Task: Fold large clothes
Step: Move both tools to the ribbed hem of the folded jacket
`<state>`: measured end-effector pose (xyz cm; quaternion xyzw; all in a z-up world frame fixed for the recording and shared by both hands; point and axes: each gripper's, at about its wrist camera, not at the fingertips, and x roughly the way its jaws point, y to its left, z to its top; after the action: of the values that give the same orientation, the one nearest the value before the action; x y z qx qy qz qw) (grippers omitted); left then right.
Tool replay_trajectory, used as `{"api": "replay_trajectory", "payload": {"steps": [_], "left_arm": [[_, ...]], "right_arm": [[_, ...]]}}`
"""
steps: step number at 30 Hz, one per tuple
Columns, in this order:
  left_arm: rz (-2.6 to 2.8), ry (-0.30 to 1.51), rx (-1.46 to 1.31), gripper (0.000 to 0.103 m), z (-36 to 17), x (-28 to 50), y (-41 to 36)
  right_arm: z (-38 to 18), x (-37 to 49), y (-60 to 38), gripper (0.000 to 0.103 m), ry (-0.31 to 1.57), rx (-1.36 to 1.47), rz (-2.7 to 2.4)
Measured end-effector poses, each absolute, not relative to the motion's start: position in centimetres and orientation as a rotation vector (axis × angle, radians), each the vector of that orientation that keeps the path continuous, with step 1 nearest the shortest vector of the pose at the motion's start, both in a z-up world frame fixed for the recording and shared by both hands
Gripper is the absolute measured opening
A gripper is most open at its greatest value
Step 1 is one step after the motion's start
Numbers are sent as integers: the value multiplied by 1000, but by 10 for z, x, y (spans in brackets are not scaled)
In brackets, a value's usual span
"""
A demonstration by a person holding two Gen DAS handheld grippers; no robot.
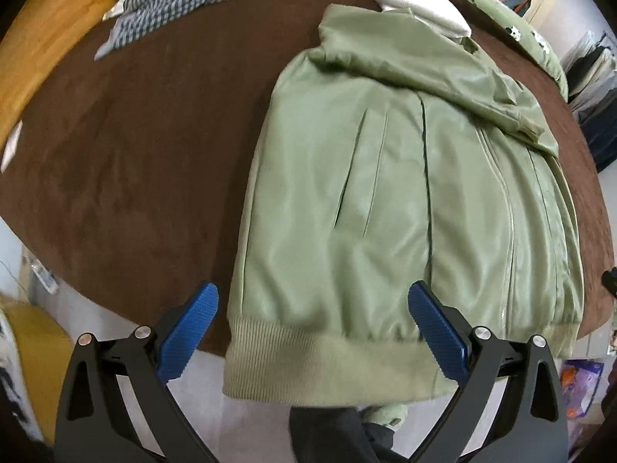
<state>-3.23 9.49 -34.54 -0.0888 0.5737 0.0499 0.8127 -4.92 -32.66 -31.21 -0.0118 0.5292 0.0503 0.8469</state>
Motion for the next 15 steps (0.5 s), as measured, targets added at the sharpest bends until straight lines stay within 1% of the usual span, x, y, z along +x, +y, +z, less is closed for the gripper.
{"api": "replay_trajectory", "payload": {"steps": [5,9,15], "left_arm": [[109,1197,-230,97,-368,-49,113],[75,1182,-290,96,-384,-47,129],[-40,1206,-279,97,-402,-33,139]], "right_arm": [[-350,-74,-348,97,1120,-3,127],[-378,-80,-372,97,1139,52,185],[-399,-79,-392,97,1163,181,257]]}}
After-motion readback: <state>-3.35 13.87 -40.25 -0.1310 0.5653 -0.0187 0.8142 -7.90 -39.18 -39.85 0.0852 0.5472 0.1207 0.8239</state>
